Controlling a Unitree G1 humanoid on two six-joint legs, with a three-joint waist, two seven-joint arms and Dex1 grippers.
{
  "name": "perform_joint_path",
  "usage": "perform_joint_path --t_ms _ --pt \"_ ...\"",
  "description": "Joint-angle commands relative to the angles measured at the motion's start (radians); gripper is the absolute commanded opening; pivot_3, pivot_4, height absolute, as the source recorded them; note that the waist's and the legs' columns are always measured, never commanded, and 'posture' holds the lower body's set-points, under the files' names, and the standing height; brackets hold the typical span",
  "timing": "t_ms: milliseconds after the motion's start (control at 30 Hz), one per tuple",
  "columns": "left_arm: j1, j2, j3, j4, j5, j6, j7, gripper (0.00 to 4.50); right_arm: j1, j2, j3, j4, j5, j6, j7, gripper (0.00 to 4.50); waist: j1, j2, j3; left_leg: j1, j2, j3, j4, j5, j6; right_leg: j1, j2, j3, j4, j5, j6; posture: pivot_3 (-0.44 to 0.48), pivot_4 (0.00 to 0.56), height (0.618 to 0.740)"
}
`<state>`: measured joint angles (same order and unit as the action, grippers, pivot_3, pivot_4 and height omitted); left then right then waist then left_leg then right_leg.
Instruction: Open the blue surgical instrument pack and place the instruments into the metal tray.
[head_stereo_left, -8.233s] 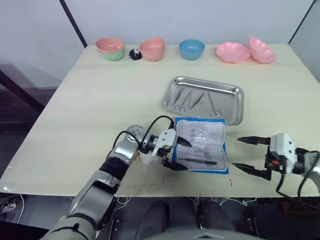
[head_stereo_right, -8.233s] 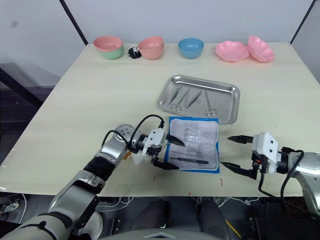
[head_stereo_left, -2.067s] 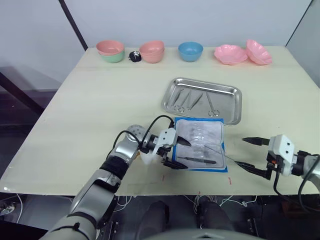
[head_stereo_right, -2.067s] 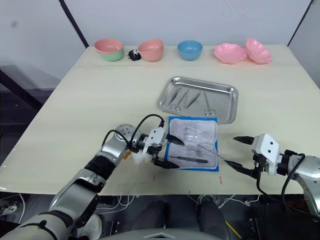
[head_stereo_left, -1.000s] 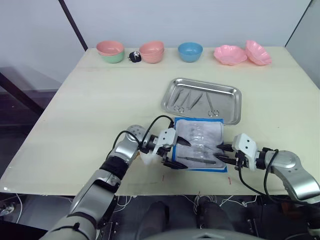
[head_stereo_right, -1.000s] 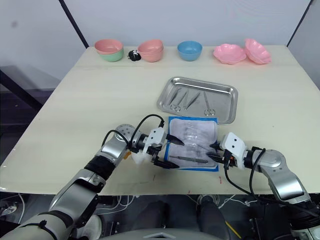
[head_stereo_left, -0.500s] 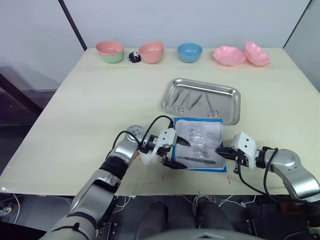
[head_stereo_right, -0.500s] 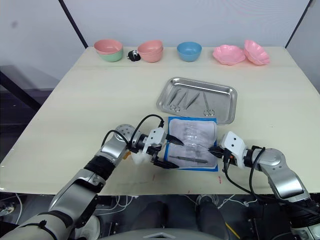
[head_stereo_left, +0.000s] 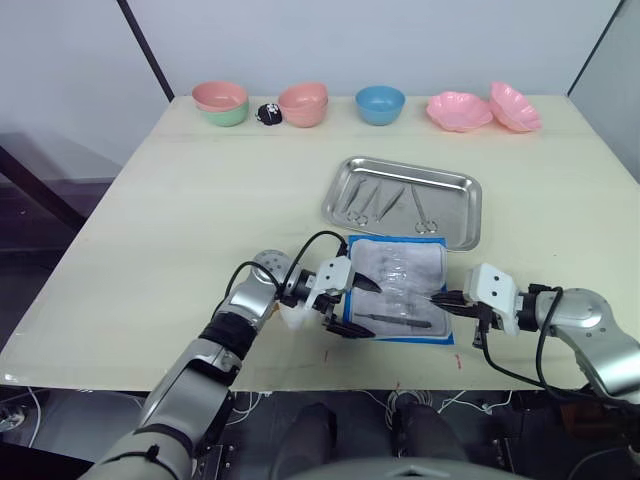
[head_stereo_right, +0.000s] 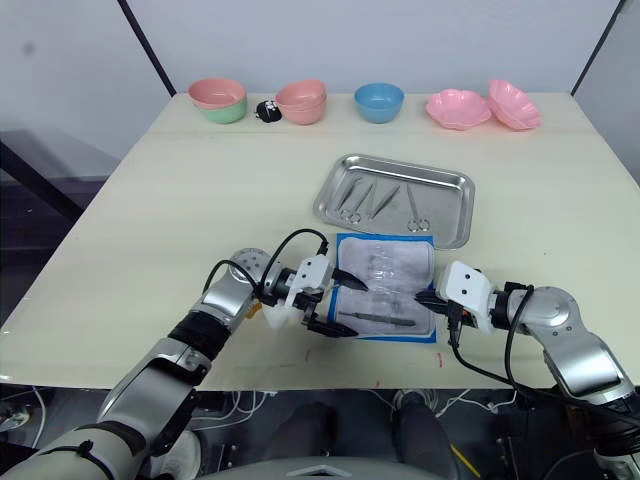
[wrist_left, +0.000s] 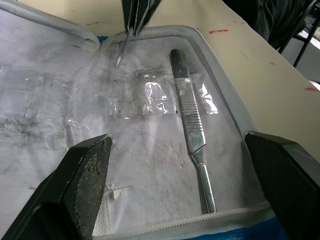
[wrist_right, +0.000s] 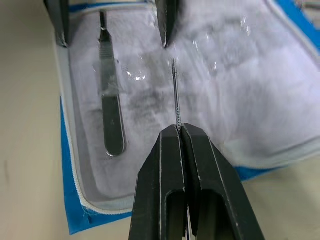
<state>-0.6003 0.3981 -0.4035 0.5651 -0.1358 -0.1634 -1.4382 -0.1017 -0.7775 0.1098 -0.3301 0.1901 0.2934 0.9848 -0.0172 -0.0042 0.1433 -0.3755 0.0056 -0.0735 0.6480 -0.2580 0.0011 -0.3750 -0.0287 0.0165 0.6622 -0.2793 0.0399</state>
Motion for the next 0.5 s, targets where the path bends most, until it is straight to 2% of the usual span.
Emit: perform_joint_path --t_ms 33,333,500 --pt "0.061 0.037 -0.037 0.117 0.101 0.058 0.038 4.50 -0.002 -0.021 -0.052 -0.054 0.029 -0.007 0.006 0.05 0.000 0.000 0.000 0.000 0.000 0.000 0.000 0.000 0.000 0.000 0.000 0.000 0.000 0.000 0.000 0.000 0.150 0.740" --pt "0.064 0.033 -0.037 0.119 0.100 0.055 0.039 4.50 0.043 -0.095 -0.217 -0.130 0.139 0.044 0.027 0.05 0.000 -0.001 0.000 -0.001 0.000 0.000 0.000 0.000 0.000 -0.001 -0.001 0.000 0.000 0.000 0.000 0.000 0.150 0.740" --pt "0.064 0.031 -0.037 0.123 0.101 0.054 0.040 4.50 -0.003 -0.075 -0.290 -0.123 0.234 0.137 -0.021 0.05 0.000 0.000 0.000 -0.001 0.001 0.000 0.000 0.000 0.000 -0.001 -0.001 0.000 0.000 0.000 0.000 0.000 0.150 0.740"
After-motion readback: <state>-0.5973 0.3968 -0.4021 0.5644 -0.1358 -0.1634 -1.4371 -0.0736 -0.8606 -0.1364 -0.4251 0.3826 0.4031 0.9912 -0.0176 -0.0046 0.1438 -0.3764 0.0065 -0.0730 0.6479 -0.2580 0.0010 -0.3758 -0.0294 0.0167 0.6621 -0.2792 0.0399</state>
